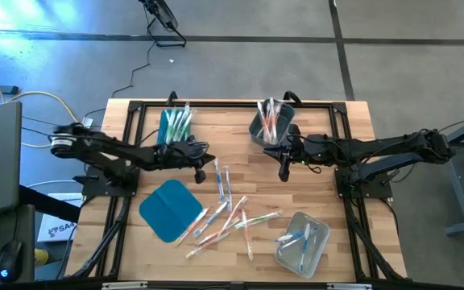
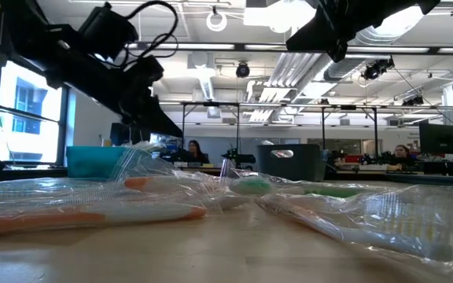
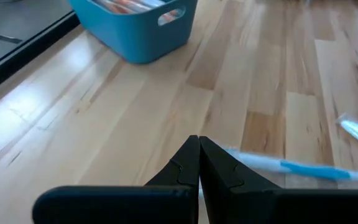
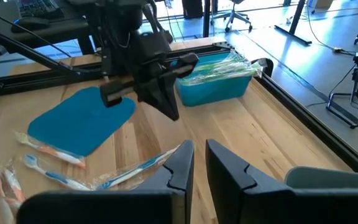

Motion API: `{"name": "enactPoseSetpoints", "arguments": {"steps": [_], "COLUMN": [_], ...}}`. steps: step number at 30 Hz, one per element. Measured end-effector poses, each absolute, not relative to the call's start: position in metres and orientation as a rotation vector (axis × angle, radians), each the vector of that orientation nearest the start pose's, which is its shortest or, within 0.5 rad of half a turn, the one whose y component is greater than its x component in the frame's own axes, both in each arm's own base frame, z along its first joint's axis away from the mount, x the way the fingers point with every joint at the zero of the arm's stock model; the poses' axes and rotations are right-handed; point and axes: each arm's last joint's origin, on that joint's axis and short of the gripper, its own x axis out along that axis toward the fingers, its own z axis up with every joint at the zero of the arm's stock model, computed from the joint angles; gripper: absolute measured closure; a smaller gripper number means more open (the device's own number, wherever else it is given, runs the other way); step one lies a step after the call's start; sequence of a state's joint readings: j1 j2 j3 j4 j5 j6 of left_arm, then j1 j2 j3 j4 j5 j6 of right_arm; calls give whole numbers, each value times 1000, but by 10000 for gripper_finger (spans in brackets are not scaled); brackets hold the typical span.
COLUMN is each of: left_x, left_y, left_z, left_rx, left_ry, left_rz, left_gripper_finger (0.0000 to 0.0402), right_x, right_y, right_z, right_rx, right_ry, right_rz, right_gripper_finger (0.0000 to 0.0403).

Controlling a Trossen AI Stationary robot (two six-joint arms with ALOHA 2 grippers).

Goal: Pick & Place Toothbrushes
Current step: Put the top left blue toothbrush into the light gray bin

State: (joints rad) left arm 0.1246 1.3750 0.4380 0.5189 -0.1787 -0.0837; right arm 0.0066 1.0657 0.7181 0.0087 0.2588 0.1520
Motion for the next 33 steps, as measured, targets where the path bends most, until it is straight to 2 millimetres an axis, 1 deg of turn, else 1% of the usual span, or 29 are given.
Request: {"name": "enactPoseSetpoints", "arguments": {"steps": [7,11,15,22,33], "left_x": [277,289,296,299,288], "left_y": [41,44,46,47,45], "left_z": [156,149,142,136,127], "left_rx": [-62,-66,-71,-82,-202], "left_ry": [465,575,673,700,817], "left_rz": [344,412,468,490,553], "left_gripper_finger": [401,401,401,401,401], "right_x": [233,233,233,233,232], "right_y": [-6,-6,-6,-6,-6], "right_z": [275,275,274,274,273], "right_rx": [104,103,102,101,101], "right_ry": [323,329,336,340,346], "right_rz": [-275,-276,-276,-277,-277], "right_gripper_finger": [369,369,369,369,369]}}
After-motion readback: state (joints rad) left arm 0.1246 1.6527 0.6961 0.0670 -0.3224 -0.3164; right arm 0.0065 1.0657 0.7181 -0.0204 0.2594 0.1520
